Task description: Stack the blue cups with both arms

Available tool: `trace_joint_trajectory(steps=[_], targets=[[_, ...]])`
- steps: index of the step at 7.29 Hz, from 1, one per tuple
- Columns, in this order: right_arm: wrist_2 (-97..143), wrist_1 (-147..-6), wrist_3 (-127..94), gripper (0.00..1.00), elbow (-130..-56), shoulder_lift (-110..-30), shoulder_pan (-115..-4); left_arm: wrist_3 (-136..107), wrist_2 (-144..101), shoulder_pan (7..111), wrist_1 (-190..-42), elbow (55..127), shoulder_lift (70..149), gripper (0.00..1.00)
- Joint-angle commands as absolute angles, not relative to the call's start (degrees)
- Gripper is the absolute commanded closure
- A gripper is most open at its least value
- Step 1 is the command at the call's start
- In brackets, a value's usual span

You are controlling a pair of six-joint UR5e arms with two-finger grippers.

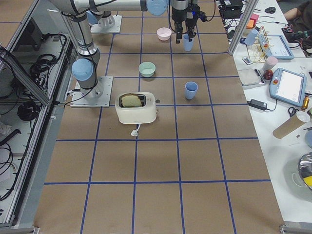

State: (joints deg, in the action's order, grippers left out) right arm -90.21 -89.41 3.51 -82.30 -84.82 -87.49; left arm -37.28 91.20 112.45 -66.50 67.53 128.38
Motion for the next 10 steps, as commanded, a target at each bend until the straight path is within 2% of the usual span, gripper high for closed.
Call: trace_joint_trajectory(steps=[1,2,3,5,7,10], targets=[[-90.3,-89.4,3.5,0.0,-82.4,-84.8,-87.4,-37.1,91.2,113.2,-67.2,67.8,129.4,1.0],[-90.3,-89.1,3.5,0.0,-82.4,-84.9,-87.0,-37.1,91.9,113.1,-67.1,66.8,129.9,1.0],[-90.2,-88.2,3.5,0.0,-82.4,-84.9,-86.8,-37.1,92.5,113.1,-66.9,66.9,130.9,0.94],[-90.2,-87.9,3.5,0.0,-82.4,-85.1,-86.7,-36.0,96.0,112.9,-67.1,66.8,131.8,0.0],[-90.2,-87.9,3.5,0.0,-82.6,-85.1,-86.7,-35.1,95.8,112.5,-68.7,66.6,129.7,0.0],[-89.7,-89.2,4.0,0.0,-82.4,-83.4,-84.3,-24.9,91.7,106.3,-81.8,64.8,123.0,0.0]])
